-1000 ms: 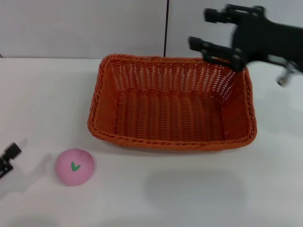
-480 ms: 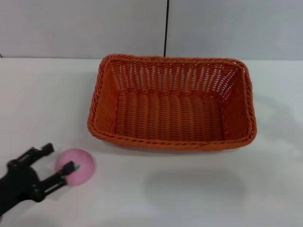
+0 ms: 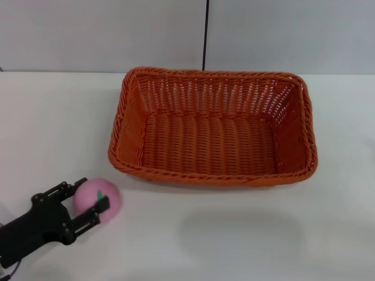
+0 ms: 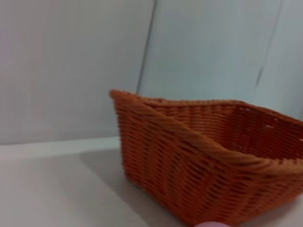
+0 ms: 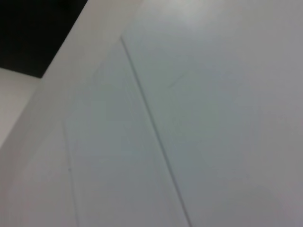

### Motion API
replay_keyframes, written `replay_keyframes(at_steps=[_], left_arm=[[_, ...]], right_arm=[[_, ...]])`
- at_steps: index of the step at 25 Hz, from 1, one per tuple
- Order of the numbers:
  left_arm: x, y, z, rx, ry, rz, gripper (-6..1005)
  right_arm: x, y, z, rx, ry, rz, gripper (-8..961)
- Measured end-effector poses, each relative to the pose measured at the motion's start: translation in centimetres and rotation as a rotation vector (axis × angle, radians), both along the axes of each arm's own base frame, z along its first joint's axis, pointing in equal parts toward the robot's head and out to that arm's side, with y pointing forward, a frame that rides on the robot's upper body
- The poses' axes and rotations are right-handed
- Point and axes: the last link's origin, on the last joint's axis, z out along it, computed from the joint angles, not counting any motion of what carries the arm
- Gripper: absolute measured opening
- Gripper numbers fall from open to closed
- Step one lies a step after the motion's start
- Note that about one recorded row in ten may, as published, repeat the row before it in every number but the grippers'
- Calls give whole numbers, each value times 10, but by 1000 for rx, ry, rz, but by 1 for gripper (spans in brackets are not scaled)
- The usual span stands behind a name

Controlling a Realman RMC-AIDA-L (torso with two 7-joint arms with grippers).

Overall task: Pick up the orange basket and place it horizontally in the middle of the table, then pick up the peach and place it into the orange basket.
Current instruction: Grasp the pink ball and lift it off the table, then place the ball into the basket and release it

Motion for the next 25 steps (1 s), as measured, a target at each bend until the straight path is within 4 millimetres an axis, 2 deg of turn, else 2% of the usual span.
replay_keyframes(at_steps=[2,7,10,13,16,20,25], left_arm=[[-2,2,5,34,-8,13,778],[2,7,23,138,-73,9,541],[8,12,41,236,-136,-20,475],[19,16,56,303,-204,-81,409],[37,21,63,315,-280,-186,394],[61,30,59,292,-389,-282,373],[87,50,31,170,-446,-327,327]], right_arm=[[5,-3,-1,11,7,-28,627],[9,-6,-2,16,17,-51,627],[10,-7,-2,17,20,-58,627],[11,-8,-2,18,21,-58,627],[10,-8,-2,18,23,-52,627],[9,-11,-3,21,33,-44,627],[17,-19,-1,62,64,-87,627]])
